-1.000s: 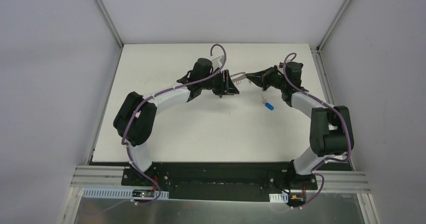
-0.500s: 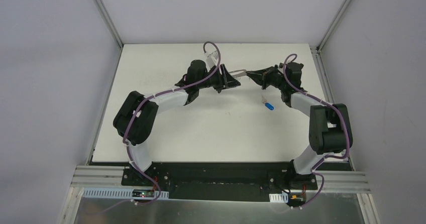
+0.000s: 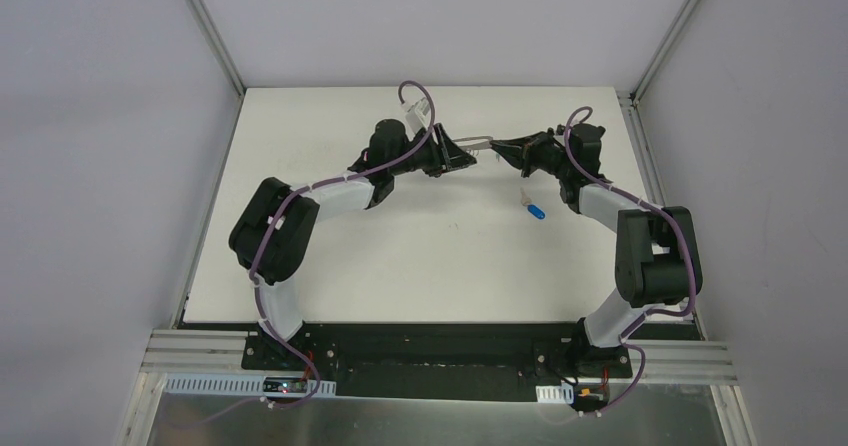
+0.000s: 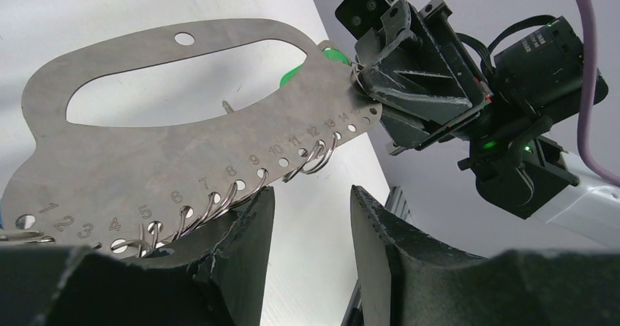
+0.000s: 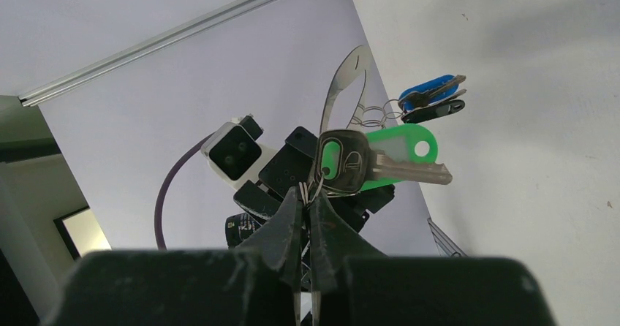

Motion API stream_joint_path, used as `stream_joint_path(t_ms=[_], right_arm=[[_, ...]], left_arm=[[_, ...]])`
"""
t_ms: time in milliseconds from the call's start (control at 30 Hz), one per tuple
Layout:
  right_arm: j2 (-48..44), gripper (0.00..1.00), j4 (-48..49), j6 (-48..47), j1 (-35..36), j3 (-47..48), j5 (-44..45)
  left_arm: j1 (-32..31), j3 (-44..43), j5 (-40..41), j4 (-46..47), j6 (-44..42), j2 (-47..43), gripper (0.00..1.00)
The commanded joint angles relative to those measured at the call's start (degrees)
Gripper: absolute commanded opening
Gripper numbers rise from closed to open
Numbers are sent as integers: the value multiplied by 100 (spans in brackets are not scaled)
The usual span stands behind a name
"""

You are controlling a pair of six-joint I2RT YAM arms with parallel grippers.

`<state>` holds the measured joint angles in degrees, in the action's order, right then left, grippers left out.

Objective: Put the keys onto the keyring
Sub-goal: Adjust the keyring.

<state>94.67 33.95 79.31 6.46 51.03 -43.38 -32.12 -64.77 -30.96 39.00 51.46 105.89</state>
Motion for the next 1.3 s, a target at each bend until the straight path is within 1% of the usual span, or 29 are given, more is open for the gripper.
stream_joint_path(t_ms=[0, 167, 433, 500, 600, 700, 900, 1033, 1267], right_arm=[[-109, 0, 349, 117, -17, 48, -255], [-83, 0, 349, 72, -9, -3, -210], [-106, 0, 340, 16, 7, -61, -180], [-107, 0, 332, -7, 6, -67, -172], [-113, 0, 307, -45, 5, -71, -157], [-86, 0, 288, -86, 6, -75, -137], [-73, 0, 253, -141, 9, -73, -127], [-70, 0, 237, -157, 16, -71, -127], [-91, 0, 187, -207, 13, -74, -122]], left_arm=[[79, -28, 89, 644, 147, 93, 44], [83, -110, 8, 1013, 390, 175, 43], [89, -160, 95, 1273, 635, 298, 39], [88, -200, 78, 1354, 707, 341, 37], [91, -221, 56, 1423, 750, 346, 29], [92, -175, 53, 1421, 756, 307, 23], [210, 17, 83, 1210, 613, 109, 22], [316, -9, 85, 1018, 497, 47, 22], [338, -220, -11, 820, 443, 154, 13]])
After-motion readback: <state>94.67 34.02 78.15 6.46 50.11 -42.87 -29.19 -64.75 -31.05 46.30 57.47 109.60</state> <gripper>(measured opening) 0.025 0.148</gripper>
